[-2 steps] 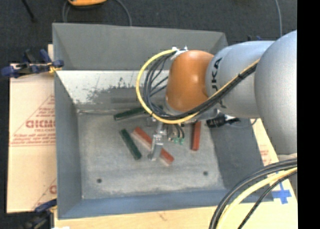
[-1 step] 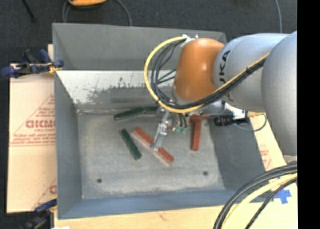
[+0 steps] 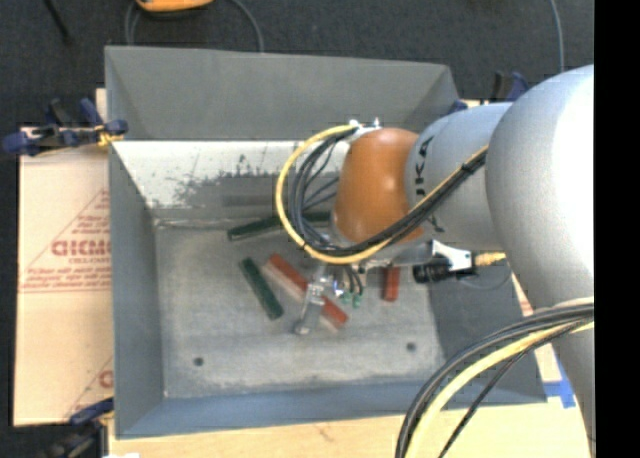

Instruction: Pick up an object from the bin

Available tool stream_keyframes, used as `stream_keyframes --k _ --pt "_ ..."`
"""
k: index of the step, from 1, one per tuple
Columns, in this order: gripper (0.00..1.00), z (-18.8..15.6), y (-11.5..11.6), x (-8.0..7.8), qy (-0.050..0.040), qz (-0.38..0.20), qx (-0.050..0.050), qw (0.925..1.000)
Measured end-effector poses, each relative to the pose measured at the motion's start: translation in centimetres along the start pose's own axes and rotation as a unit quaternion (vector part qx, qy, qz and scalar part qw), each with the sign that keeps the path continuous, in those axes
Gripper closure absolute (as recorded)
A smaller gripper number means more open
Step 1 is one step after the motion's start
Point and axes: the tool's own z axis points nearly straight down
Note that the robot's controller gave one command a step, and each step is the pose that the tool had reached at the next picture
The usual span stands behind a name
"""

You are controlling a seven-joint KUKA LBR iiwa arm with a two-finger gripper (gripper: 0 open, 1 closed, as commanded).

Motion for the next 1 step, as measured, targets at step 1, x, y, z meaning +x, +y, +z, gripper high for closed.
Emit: stream_keyframes --k 1 --pt "1.0 0.2 -0.07 -1.48 0.0013 0.113 -0.001 0.9936"
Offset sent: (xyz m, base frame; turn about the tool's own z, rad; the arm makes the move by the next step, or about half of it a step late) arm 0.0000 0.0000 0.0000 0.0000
